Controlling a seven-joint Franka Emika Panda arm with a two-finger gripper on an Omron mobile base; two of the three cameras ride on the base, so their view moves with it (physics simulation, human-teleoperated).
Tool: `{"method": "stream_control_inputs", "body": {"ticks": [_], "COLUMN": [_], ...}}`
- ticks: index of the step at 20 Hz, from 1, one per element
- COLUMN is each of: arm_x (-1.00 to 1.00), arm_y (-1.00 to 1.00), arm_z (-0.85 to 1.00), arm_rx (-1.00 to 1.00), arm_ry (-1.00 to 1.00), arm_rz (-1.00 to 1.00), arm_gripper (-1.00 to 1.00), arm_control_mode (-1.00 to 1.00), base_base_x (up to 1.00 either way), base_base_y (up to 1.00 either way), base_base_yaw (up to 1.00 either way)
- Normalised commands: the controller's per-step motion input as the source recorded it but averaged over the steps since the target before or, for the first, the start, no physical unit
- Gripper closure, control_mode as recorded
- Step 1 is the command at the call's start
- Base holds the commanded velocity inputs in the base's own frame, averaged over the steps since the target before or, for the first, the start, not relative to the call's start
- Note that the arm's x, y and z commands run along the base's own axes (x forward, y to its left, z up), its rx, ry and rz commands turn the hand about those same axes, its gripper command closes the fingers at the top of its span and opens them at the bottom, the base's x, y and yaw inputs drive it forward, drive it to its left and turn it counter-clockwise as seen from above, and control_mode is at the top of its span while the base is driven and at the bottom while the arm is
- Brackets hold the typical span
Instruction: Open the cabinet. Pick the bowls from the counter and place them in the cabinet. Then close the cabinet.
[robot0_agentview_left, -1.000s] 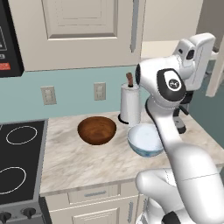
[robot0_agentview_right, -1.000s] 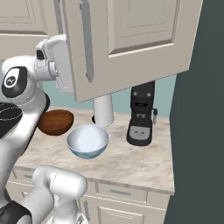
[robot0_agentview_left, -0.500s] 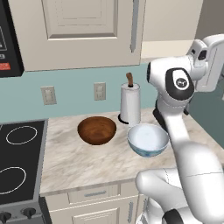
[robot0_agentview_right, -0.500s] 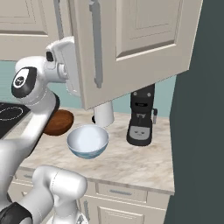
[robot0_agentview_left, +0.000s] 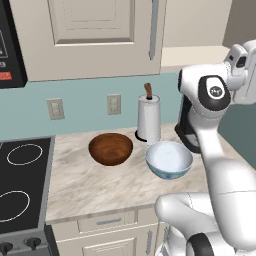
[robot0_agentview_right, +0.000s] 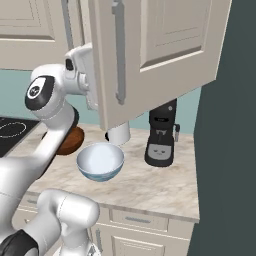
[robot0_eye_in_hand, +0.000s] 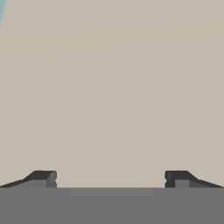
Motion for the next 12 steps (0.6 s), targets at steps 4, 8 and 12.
{"method": "stream_control_inputs", "body": {"ticks": [4,8,12], "arm_x": [0.0,0.0,0.0], "arm_y": [-0.24,-0.24,-0.25], "arm_z": [0.0,0.0,0.0], "arm_rx": [-0.01,-0.01,-0.01], "arm_ry": [0.0,0.0,0.0], "arm_rz": [-0.02,-0.02,-0.01], "arm_gripper": [-1.0,-1.0,-1.0], "arm_control_mode": [-1.0,-1.0,-1.0], "base_base_x": [0.0,0.0,0.0], "base_base_y": [0.0,0.0,0.0], "base_base_yaw": [0.0,0.0,0.0]}}
